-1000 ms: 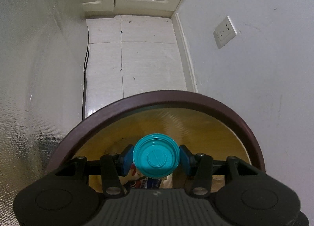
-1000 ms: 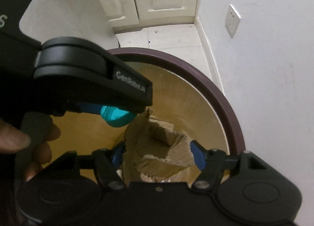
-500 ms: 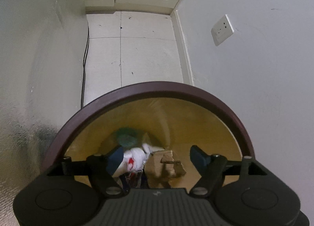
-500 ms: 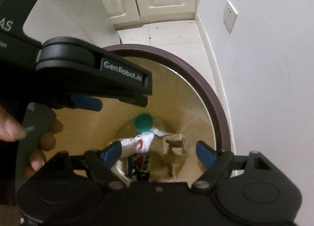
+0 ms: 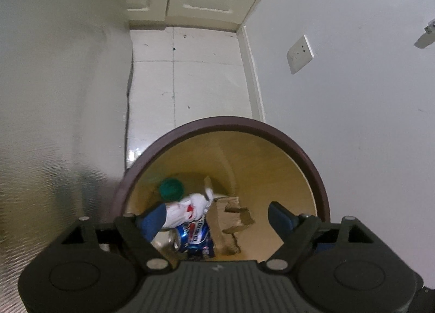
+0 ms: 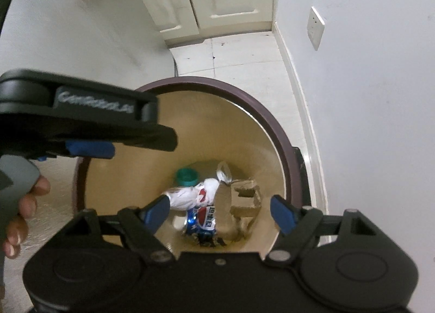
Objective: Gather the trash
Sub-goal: 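Open the left tool over the wastebasket while the right tool releases the cardboard, then raise both tools from the wastebasket back toward the table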
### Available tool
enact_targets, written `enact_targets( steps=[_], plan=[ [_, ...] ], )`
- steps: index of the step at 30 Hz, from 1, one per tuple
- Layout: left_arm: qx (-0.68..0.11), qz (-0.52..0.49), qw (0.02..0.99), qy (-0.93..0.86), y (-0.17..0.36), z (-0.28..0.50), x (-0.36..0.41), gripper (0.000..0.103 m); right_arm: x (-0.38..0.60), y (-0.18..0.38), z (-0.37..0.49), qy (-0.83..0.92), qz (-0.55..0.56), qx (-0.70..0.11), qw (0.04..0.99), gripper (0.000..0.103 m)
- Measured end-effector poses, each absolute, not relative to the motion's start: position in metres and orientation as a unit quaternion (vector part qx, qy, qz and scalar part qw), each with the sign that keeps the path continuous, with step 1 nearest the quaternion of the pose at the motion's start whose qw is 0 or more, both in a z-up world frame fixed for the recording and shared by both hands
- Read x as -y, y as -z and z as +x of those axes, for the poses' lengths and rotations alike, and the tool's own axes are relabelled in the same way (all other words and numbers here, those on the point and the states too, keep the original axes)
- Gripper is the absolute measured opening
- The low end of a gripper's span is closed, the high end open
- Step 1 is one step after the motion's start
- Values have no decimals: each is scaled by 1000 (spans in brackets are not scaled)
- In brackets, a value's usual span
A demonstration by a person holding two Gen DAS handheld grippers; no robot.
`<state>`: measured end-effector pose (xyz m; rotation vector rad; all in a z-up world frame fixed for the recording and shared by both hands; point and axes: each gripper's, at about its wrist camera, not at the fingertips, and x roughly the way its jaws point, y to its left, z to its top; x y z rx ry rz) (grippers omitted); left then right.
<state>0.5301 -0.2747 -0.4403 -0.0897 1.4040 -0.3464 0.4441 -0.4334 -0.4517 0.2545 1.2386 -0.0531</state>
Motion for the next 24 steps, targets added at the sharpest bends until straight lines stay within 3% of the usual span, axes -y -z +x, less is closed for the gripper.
enact_targets(
  steps=[13,24],
  plan=[
    [-633,2,760,146,400,499,238,101,431,414,418,12,112,-587,802,103],
    [-625,7,768,140,364,468,207,103,434,378,398,16,98,-585,805,103]
  ],
)
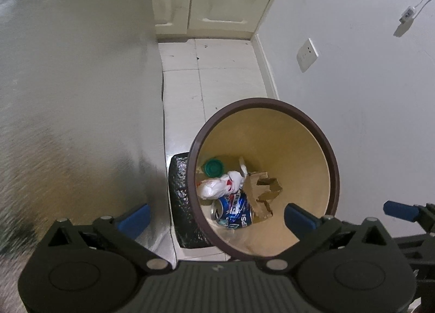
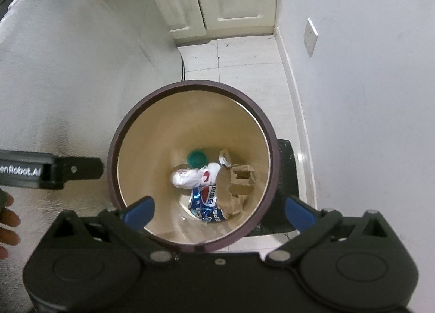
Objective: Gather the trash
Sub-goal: 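Raise both tools from the wastebasket back toward the table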
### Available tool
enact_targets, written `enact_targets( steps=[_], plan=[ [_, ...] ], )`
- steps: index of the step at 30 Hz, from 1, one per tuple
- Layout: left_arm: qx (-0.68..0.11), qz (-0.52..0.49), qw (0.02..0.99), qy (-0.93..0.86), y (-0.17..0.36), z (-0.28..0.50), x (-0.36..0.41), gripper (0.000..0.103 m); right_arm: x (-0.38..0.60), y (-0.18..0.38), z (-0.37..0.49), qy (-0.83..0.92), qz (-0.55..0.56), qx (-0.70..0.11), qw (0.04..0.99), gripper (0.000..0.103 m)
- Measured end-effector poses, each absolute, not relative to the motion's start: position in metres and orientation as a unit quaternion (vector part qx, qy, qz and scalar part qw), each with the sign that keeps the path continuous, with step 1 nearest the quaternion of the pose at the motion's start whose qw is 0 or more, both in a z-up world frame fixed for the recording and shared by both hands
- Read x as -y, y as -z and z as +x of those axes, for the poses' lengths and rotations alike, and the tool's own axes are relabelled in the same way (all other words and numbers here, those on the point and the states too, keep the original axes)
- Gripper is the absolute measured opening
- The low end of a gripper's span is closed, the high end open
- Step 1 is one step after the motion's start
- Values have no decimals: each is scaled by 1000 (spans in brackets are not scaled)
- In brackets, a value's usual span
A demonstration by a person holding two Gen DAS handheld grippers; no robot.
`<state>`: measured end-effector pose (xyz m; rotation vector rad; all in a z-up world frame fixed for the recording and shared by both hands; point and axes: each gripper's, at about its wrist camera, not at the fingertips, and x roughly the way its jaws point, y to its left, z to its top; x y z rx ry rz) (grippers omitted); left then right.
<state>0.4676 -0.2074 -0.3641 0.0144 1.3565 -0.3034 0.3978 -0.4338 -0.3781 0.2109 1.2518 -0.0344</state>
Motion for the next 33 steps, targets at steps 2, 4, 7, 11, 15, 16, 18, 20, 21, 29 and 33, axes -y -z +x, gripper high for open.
enact_targets(
  steps=[2,4,7,11,15,16,18,20,21,29,33],
  plan=[
    [-621,2,771,141,354,462,203,103,434,369,394,19,97,-583,807,103],
    [-616,-3,775,143,342,455,198,103,434,358,390,23,93,-578,810,103],
    [-602,-5,784,148,323,445,193,103,433,338,381,21,81,-568,819,103],
    [-584,-6,796,158,294,426,185,103,431,310,369,25,69,-552,831,103],
    [-559,-8,811,174,261,405,177,103,428,278,354,30,66,-533,843,103],
    [-553,-8,815,176,254,400,176,103,427,271,350,32,65,-528,846,103],
    [-537,-10,824,180,236,388,170,103,424,255,342,35,65,-517,853,103],
    [-522,-15,833,182,220,379,163,103,419,240,332,39,62,-506,860,103],
    [-515,-18,837,183,212,374,159,103,418,233,328,39,61,-501,863,103],
    [-464,-40,866,179,155,333,117,103,388,177,290,38,50,-457,887,103],
    [-441,-50,879,171,129,311,89,103,367,151,273,32,46,-437,898,103]
  ],
)
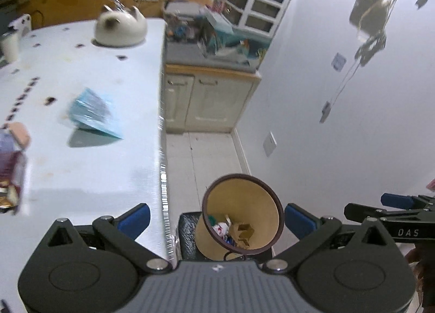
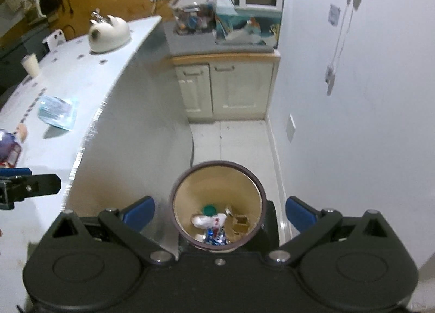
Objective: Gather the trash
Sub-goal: 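Raise both tools from the wastebasket back toward the table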
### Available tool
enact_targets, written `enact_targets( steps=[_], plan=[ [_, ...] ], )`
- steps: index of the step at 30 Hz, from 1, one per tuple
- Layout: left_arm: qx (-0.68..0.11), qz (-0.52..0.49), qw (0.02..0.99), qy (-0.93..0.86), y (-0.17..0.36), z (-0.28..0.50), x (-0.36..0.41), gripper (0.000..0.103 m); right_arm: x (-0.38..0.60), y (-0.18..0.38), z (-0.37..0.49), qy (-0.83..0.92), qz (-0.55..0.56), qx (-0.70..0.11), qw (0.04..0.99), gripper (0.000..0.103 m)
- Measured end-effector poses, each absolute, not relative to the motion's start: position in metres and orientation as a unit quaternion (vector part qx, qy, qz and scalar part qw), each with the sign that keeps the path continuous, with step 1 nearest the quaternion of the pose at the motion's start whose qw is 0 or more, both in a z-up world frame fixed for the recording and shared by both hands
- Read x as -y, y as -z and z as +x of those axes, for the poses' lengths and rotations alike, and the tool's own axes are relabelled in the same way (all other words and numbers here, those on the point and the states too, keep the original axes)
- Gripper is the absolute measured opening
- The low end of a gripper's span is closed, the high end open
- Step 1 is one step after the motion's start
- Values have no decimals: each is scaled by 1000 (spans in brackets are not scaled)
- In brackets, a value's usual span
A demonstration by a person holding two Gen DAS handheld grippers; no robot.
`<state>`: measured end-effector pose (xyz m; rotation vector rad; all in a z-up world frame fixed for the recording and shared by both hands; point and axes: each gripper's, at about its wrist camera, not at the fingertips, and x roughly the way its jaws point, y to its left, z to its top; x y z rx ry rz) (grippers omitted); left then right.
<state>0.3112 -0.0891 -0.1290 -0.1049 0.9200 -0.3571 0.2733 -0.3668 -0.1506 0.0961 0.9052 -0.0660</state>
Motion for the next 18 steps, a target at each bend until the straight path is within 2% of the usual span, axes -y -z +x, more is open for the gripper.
enact_targets(
  steps=[18],
  plan=[
    [-359,-76,923,117,59,244,-55,103,246,75,223,-7,40,-357,933,103]
  ],
)
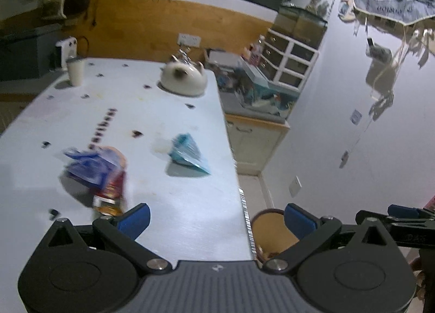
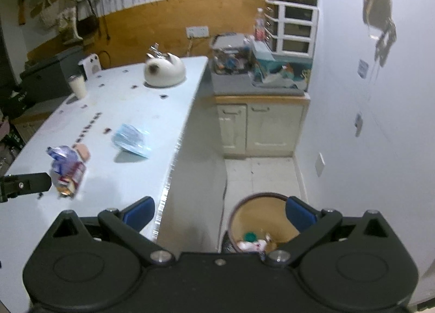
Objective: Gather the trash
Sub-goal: 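Raise both tools from the wastebasket back toward the table, then grasp the blue-white plastic bag with the left tool while the right tool grasps the red snack wrapper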
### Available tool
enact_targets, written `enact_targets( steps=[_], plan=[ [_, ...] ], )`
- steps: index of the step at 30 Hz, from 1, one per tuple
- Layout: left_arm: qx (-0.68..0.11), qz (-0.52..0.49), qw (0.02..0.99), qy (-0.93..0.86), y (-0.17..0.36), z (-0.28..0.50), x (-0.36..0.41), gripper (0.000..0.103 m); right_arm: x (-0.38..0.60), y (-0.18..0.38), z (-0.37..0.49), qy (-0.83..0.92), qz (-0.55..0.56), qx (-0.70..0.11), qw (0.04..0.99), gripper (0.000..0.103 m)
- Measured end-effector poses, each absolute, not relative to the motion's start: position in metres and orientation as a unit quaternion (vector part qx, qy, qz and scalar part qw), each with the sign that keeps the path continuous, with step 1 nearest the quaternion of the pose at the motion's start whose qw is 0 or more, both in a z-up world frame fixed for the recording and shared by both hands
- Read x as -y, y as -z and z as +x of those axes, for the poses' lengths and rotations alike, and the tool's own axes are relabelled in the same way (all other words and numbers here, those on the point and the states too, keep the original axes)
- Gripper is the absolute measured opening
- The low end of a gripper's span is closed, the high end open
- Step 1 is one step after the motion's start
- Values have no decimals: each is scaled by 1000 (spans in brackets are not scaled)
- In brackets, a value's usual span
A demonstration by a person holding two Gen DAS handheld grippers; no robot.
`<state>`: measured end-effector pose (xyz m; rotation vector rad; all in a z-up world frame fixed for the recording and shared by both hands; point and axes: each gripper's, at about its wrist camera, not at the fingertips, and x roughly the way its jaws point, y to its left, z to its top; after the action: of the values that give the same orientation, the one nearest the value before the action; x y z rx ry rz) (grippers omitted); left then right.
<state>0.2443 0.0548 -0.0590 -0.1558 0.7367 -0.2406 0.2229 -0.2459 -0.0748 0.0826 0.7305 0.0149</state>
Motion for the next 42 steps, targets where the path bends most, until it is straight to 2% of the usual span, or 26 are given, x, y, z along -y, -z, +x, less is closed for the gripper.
enact_targets(
  steps=[14,25,31,42],
  plan=[
    [-321,-69,940,90,41,235,-163,103,130,51,222,-32,27,-316,948,103],
    [-318,-90,942,63,48,272,-214,103,54,47,253,-71,13,-305,949,103],
    [-332,-138,932,33,69,313,-235,103,31,62,283,-85,20,-313,946,103],
    [-406,-279,870,-22,122,388,-255,103,-19,131,349,-140,-14,-353,925,103]
  ],
)
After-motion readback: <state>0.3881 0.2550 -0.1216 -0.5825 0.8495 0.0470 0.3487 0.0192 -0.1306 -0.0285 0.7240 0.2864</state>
